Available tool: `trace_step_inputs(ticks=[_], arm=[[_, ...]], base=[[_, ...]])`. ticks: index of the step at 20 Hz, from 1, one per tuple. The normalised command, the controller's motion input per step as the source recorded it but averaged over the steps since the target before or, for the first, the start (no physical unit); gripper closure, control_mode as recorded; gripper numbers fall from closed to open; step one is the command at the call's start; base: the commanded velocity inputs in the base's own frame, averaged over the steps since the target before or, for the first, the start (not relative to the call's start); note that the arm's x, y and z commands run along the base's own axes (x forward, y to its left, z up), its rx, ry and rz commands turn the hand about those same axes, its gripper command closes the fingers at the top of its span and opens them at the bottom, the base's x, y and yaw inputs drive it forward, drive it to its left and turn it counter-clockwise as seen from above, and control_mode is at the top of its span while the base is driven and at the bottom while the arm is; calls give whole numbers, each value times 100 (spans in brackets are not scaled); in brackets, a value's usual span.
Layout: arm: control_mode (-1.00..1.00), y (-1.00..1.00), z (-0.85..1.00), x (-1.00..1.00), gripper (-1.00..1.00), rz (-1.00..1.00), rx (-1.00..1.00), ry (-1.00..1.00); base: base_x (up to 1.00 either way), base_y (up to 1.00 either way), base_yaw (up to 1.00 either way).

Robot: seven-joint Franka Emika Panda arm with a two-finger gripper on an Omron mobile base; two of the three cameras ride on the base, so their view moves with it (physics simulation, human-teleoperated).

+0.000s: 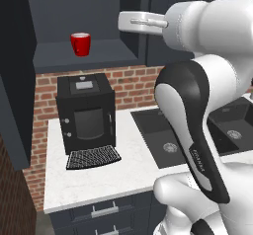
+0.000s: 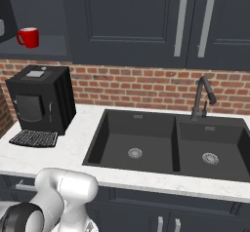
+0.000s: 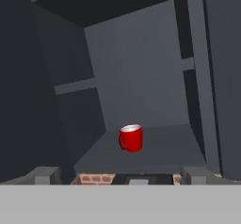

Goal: Gather all objects into one cabinet and sort the glasses and bowls to opposite sides.

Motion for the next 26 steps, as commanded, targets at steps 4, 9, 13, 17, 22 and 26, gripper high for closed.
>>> trace_step_inputs(ticks=[4, 9, 13, 17, 22, 26], arm=[[-100, 0, -12, 7, -100, 0, -9, -4], [-100, 30, -16, 0, -100, 0, -15, -7], [-100, 30, -1, 13, -100, 0, -8, -2], [-100, 1, 0, 55, -100, 0, -8, 0], [-100, -9, 0, 52, -100, 0, -6, 0], [-100, -1, -5, 5, -100, 0, -9, 0]], base=[[0, 0, 0], [0, 0, 0], [0, 0, 0], [0, 0, 0], [0, 0, 0], [0, 0, 0]])
